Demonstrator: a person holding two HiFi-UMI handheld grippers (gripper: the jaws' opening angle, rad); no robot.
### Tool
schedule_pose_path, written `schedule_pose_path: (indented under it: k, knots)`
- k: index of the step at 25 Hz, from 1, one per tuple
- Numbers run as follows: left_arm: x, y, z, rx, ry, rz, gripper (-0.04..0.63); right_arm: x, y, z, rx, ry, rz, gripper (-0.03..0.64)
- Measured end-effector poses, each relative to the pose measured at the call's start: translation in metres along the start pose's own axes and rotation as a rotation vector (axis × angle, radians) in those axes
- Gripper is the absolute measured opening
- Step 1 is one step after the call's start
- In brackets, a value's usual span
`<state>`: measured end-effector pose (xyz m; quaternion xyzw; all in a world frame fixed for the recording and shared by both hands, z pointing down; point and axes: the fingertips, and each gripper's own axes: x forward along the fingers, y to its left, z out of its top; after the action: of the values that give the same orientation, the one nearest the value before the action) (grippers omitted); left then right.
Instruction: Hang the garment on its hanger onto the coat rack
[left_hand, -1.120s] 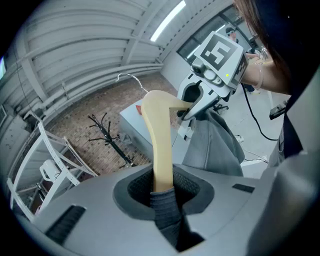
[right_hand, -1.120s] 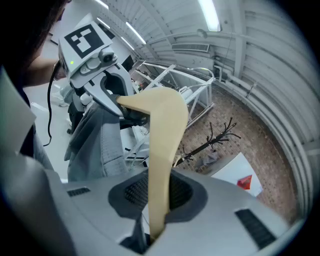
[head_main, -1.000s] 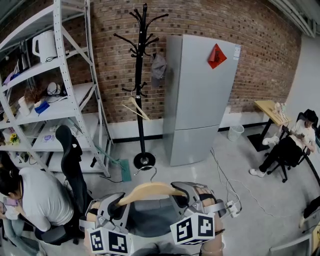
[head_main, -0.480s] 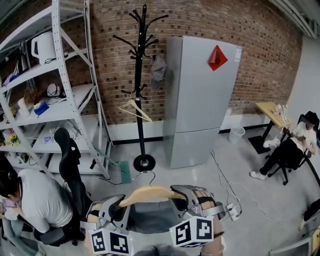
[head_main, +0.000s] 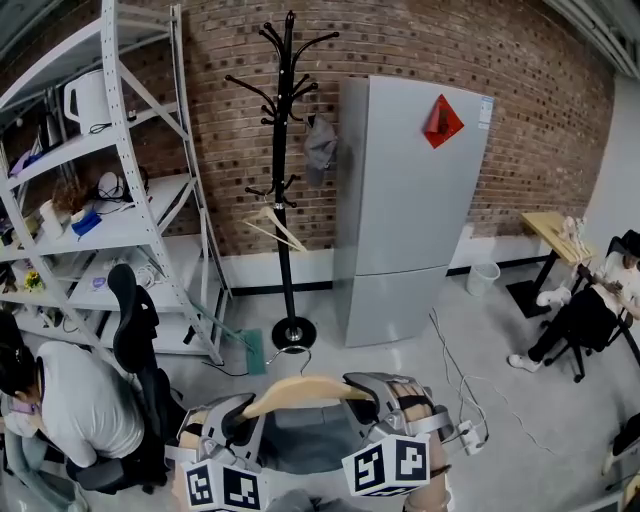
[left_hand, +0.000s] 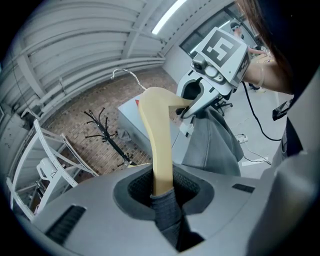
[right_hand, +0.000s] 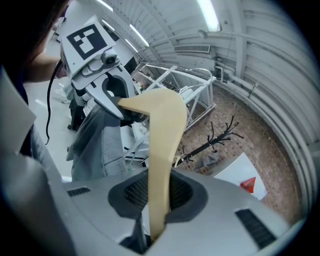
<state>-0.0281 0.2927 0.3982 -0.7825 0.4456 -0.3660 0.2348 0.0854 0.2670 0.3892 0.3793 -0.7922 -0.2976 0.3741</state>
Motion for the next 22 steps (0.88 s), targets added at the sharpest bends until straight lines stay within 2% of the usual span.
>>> schedule_pose_path:
  k: [12, 22]
  knots:
    - [0.053, 0.023, -0.011, -0.009, 0.022, -0.036, 0.071, 0.052, -0.026, -0.014, 0.012, 0.004, 0.011, 0.064]
    - [0.109, 0.079, -0.032, -0.014, 0.014, -0.041, 0.071, 0.126, -0.057, -0.003, 0.012, 0.013, 0.009, 0.064]
